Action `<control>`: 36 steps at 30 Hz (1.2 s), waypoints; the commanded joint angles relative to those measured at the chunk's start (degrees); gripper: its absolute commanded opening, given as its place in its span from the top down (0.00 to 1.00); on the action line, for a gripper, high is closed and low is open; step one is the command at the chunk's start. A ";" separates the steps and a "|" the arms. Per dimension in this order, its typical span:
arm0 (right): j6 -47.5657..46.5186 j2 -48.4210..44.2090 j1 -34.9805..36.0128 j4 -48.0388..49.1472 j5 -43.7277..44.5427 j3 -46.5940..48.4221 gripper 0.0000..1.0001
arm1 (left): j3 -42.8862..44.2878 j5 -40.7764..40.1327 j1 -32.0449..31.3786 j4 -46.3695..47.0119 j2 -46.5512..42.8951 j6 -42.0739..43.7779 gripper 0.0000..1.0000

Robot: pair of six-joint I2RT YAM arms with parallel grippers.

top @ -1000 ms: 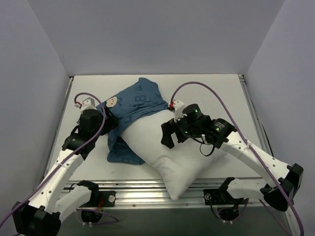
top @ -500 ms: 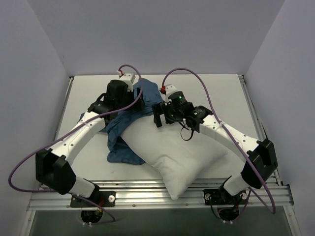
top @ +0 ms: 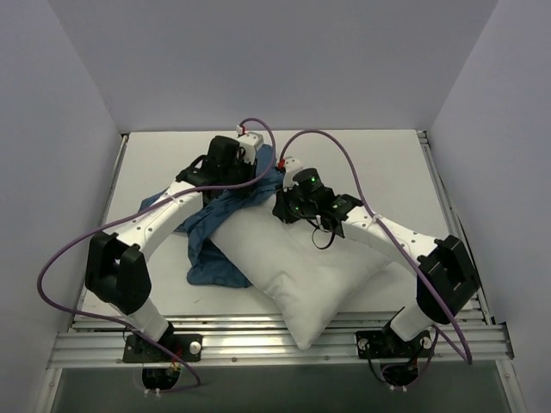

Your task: Remove the pillowcase from the pillow

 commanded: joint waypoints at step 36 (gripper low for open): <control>4.19 -17.77 -0.19 -14.70 16.17 1.94 0.57 | 8.29 -12.62 17.32 5.61 -0.15 -17.11 0.31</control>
